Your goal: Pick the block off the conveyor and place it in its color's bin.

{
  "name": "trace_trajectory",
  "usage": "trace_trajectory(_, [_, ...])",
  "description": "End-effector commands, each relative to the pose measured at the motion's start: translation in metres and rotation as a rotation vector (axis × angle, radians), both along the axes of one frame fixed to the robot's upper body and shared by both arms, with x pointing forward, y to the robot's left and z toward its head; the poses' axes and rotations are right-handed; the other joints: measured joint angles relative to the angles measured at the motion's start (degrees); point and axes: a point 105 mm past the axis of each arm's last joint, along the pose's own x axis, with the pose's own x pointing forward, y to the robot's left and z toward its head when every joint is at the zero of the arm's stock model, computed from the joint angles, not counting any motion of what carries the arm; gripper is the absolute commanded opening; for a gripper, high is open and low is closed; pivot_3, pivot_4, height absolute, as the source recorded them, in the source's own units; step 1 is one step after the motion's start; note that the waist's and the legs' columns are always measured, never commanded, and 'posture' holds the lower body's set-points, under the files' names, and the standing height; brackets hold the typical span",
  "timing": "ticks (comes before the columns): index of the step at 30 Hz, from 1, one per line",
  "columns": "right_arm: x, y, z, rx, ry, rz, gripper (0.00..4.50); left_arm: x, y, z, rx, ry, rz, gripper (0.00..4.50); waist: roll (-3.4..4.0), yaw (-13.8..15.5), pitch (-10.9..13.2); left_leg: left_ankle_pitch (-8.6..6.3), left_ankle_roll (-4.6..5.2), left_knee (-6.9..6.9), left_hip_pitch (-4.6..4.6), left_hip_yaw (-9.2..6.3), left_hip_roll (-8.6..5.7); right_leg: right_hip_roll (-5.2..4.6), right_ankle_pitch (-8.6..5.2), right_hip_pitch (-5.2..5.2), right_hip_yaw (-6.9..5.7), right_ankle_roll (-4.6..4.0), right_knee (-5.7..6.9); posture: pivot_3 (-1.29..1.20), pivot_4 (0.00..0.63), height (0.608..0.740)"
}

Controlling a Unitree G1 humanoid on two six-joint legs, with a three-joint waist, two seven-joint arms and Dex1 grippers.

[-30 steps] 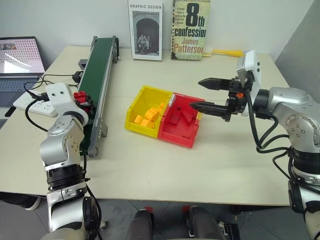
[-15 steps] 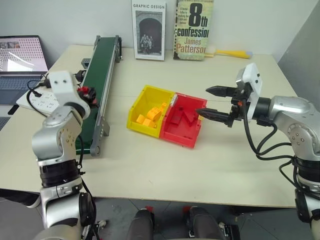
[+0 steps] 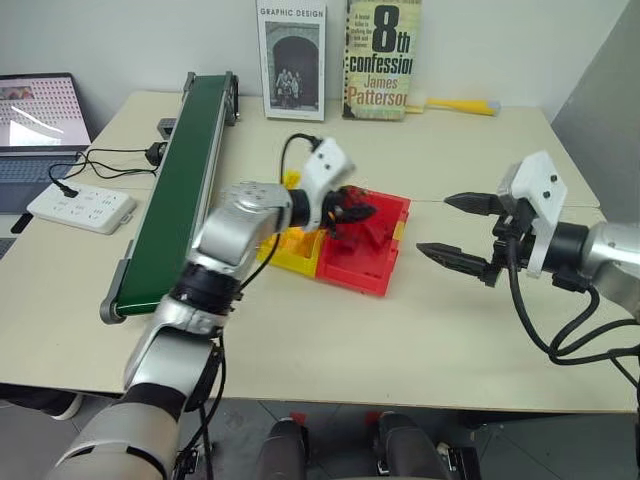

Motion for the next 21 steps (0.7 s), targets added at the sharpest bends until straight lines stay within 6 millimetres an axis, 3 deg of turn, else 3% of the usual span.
trace_trajectory(1, [-0.006,-0.003,0.005,0.000,-0.042,-0.034,4.50,0.011,-0.003,0.008,0.018,-0.063,-0.034,2.40,0.00,-0.20,0.00,0.00,0.01,0.00,0.00,0.00,0.00,0.01,0.00,-0.01,-0.01,0.00,0.00,0.00,0.150,0.740])
trace_trajectory(6, [-0.006,-0.007,0.005,-0.001,-0.033,-0.046,4.50,0.010,0.006,0.015,0.023,-0.055,-0.079,3.48,0.00,-0.28,0.00,0.00,0.02,-0.04,-0.02,-0.03,0.01,0.03,0.00,-0.04,-0.02,0.00,0.00,0.00,0.150,0.740])
trace_trajectory(11, [0.003,-0.008,0.007,-0.007,-0.037,-0.037,4.50,0.009,0.040,0.024,0.021,-0.047,-0.021,4.49,0.00,-0.34,0.00,0.00,0.02,-0.03,-0.01,-0.03,0.02,0.03,0.00,-0.04,-0.01,0.00,0.01,0.00,0.150,0.740])
trace_trajectory(17, [0.015,-0.003,0.013,-0.055,-0.007,0.149,4.50,-0.021,0.136,0.046,0.101,-0.080,0.126,4.49,0.05,-1.60,0.03,0.00,0.02,-0.07,0.09,0.06,0.17,0.10,-0.01,-0.11,0.07,0.00,0.14,0.00,0.150,0.740])
trace_trajectory(21, [0.027,-0.002,0.015,-0.082,0.010,0.237,4.50,-0.043,0.183,0.053,0.126,-0.084,0.256,4.49,0.08,-1.67,0.05,0.00,0.02,-0.06,0.10,-0.07,0.17,0.06,-0.03,-0.09,-0.08,-0.02,0.18,0.00,0.150,0.740])
